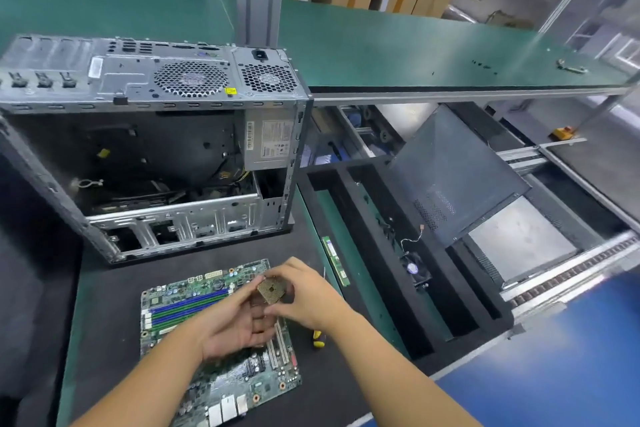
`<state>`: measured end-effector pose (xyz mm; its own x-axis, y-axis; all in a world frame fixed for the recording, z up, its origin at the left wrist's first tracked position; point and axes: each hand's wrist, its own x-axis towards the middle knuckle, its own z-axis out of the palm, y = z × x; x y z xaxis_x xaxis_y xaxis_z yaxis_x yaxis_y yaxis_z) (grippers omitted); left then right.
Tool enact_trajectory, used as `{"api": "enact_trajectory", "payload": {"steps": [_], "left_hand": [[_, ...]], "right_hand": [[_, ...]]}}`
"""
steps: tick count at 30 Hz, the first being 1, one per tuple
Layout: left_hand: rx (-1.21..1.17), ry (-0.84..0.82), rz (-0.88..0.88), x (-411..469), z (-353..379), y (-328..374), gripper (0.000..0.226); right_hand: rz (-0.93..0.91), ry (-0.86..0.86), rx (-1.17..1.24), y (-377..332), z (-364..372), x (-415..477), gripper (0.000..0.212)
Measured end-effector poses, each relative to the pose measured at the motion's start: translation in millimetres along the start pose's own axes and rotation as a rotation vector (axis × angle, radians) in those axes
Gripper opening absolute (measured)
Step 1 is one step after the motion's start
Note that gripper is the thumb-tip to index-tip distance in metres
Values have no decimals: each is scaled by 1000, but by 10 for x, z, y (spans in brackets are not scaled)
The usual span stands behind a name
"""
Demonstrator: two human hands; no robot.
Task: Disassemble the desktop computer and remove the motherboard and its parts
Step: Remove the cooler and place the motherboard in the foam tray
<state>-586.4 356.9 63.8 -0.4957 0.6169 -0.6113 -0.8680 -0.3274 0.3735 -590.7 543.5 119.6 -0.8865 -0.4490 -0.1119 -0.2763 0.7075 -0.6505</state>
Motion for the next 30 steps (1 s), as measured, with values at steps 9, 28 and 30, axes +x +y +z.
{"api": "enact_trajectory", "payload": {"steps": [9,28,30], "left_hand": [[60,251,48,847,510,238,66],[164,727,226,1372,566,539,40],[156,731,233,1321,563,528,39]], "right_hand": [[359,278,151,870,-358,285,51],[519,141,-112,1663,-349,1399,54],[540,106,-115,1658,-354,1419,60]]}}
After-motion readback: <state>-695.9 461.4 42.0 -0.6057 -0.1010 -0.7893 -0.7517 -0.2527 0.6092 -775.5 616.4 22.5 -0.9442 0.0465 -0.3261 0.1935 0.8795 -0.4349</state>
